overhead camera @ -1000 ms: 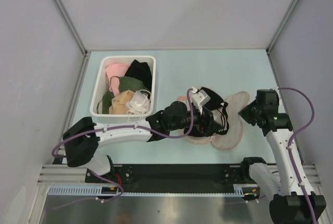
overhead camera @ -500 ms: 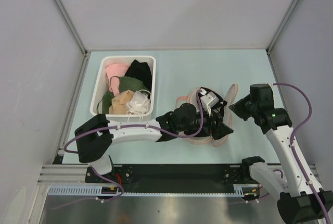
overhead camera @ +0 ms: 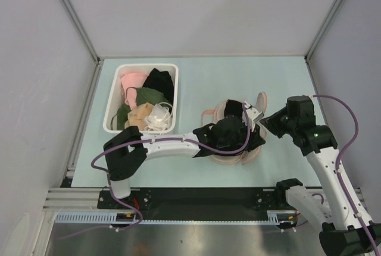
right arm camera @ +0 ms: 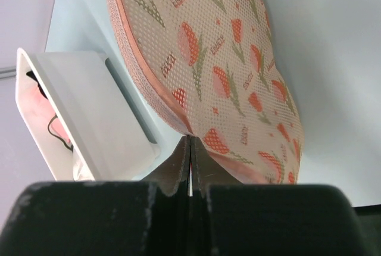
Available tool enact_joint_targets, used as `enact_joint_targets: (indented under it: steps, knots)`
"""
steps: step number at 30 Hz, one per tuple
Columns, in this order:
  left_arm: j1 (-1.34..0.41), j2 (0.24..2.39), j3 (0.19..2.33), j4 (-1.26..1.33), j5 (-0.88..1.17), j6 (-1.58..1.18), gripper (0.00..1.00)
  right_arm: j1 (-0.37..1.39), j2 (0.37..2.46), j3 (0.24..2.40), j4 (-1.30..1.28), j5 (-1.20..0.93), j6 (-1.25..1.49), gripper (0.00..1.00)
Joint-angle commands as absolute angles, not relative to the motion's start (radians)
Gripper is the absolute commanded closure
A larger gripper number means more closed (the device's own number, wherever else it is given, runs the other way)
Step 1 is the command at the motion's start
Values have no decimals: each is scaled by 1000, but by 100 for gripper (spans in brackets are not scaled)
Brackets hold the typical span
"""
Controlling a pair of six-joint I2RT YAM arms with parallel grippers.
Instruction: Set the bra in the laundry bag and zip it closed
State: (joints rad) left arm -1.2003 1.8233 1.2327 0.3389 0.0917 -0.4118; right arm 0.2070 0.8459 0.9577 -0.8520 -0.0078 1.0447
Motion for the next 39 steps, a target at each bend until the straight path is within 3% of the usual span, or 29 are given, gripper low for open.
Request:
enact_joint_targets:
  steps: [1, 2, 3, 5, 7, 14, 24, 31, 39]
  knots:
    - [-1183, 1804, 1283, 224, -33, -331, 81, 215, 828, 1003, -830, -21, 1057, 100]
    - [-1174, 1772, 1266, 224, -40, -334, 96, 215, 831, 999, -825, -25, 1054, 100]
    - [-1163, 1752, 1247, 225, -43, -337, 99, 215, 833, 990, -816, -26, 1043, 100]
    - [-1131, 1698, 1186, 239, -38, -336, 100, 213, 838, 977, -808, -28, 1032, 91]
    - [-1091, 1672, 1135, 241, -19, -339, 100, 213, 838, 963, -790, -20, 1005, 71]
    - [-988, 1615, 1008, 262, 21, -367, 100, 209, 851, 924, -744, -2, 861, 42]
    - [-908, 1572, 893, 238, -41, -388, 100, 206, 946, 770, -574, -161, 730, 20]
    - [-851, 1571, 854, 230, -63, -413, 100, 204, 927, 540, -275, -383, 764, 4]
    - [-813, 1608, 836, 213, -72, -425, 100, 224, 1014, 384, -8, -471, 804, 1]
